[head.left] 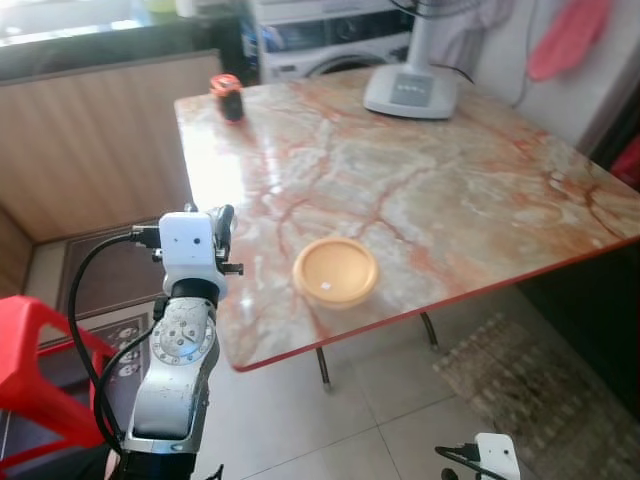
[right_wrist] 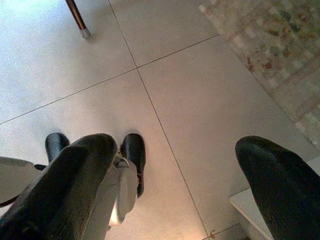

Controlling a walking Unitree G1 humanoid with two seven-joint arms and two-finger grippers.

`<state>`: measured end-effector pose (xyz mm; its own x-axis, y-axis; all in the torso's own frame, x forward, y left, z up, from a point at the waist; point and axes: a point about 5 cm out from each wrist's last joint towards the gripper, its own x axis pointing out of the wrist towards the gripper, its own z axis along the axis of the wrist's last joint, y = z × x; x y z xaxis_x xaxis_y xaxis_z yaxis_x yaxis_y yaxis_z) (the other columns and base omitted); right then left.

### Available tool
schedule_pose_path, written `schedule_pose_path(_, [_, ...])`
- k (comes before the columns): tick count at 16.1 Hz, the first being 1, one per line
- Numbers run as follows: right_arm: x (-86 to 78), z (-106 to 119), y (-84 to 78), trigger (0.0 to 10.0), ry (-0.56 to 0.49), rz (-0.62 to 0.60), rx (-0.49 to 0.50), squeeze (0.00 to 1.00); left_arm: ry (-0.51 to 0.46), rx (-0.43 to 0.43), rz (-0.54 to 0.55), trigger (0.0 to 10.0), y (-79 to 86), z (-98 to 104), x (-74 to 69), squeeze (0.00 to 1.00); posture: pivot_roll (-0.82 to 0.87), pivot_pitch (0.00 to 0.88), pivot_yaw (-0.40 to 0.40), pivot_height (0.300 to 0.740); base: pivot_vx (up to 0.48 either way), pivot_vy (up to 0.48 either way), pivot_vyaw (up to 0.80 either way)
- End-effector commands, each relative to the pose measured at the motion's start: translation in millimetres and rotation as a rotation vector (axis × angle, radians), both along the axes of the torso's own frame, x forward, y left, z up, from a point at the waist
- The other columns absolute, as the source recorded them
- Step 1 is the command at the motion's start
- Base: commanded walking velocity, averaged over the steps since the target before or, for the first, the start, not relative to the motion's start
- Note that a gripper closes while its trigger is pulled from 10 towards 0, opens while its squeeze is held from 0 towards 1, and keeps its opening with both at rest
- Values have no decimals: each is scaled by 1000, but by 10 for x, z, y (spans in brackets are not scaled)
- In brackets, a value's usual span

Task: Restocking fridge

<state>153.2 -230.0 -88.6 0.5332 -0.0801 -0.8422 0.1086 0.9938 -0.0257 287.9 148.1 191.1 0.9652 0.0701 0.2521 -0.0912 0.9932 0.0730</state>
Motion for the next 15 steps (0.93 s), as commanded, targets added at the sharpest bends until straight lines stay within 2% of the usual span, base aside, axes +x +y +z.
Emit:
schedule_pose_path(1, [-26, -14, 13, 10000, 14, 5, 3, 0, -69, 53, -18, 10000, -25, 129, -17, 0, 27, 26, 34, 740, 0, 0, -800])
schedule_pose_path(2, [-25, -14, 13, 10000, 14, 5, 4, 0, -110, 124, -41, 10000, -74, 183, -32, 0, 27, 26, 34, 740, 0, 0, -800])
schedule_pose_path(3, [-25, -14, 13, 10000, 14, 5, 4, 0, -127, 136, -44, 10000, -88, 208, -39, 0, 27, 26, 34, 740, 0, 0, -800])
schedule_pose_path(4, [-24, -14, 13, 10000, 13, 5, 5, 0, -177, 188, -50, 10000, -129, 293, -51, 0, 27, 25, 33, 740, 0, 0, -800])
schedule_pose_path(7, [-22, -13, 13, 10000, 13, 6, 6, 0, -239, 293, -111, 10000, -261, 384, -69, 0, 30, 24, 32, 740, 0, 0, -800])
schedule_pose_path(9, [-18, -12, 16, 10000, 13, 7, 7, 0, -239, 289, -188, 10000, -351, 353, -88, 0, 27, 23, 33, 740, 0, 0, -800])
schedule_pose_path(11, [-17, -12, 17, 10000, 12, 7, 7, 0, -253, 322, -249, 10000, -443, 333, -127, 0, 29, 23, 33, 740, 0, 0, -800])
schedule_pose_path(15, [-14, -11, 19, 10000, 12, 5, 8, 0, -256, 328, -210, 10000, -412, 338, -100, 0, 26, 20, 32, 740, 0, 0, -800])
